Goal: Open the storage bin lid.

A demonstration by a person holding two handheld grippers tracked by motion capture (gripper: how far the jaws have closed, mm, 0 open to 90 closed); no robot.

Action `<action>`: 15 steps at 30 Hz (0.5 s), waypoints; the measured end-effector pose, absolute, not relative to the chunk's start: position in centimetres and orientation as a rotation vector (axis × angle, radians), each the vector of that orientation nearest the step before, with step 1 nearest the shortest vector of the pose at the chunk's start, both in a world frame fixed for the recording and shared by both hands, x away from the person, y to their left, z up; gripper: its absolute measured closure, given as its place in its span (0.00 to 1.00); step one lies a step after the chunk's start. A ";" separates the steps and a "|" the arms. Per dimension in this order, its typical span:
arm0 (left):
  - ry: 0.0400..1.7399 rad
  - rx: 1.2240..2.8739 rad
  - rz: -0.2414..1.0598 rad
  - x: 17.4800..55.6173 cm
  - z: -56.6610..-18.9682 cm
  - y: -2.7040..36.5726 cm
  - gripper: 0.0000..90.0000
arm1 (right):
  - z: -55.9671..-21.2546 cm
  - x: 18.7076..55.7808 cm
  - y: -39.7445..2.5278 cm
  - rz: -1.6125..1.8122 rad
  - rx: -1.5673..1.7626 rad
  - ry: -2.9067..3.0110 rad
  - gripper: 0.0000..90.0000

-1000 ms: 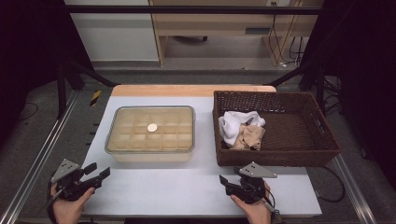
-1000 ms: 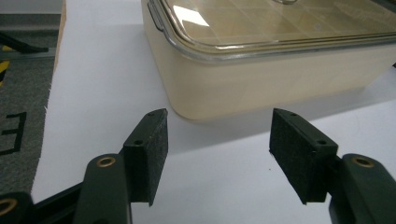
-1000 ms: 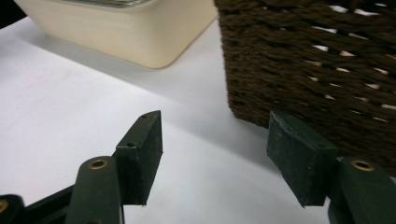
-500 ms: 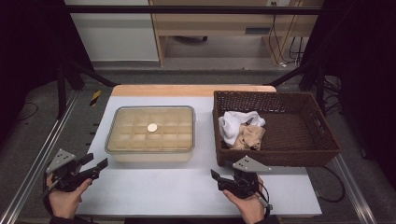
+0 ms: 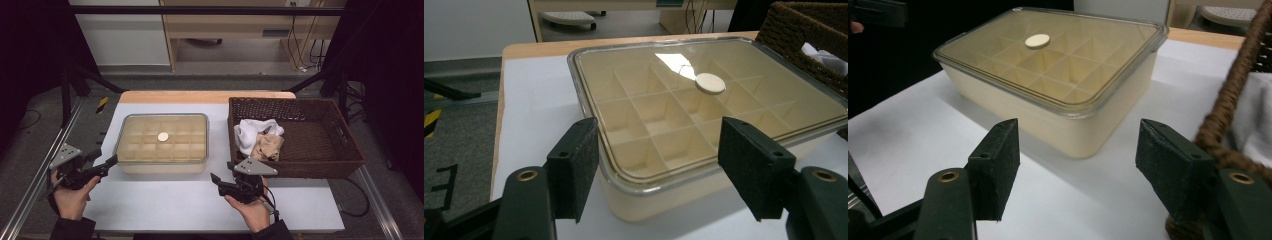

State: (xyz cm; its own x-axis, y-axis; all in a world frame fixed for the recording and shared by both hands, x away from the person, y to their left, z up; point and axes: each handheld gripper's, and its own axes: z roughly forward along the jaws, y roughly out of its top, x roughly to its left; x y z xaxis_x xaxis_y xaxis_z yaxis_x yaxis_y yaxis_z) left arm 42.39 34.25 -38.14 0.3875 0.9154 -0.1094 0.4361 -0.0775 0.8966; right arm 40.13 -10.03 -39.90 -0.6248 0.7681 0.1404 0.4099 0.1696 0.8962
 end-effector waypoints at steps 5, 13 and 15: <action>1.198 1.694 0.624 43.6 -37.7 33.7 0.36 | -39.4 41.2 -9.2 1.455 1.123 2.095 0.38; 1.210 1.701 0.628 45.5 -37.1 33.5 0.36 | -39.2 43.1 -8.0 1.451 1.130 2.093 0.38; 1.215 1.695 0.623 46.0 -36.9 33.7 0.37 | -39.1 43.6 -7.7 1.458 1.142 2.083 0.37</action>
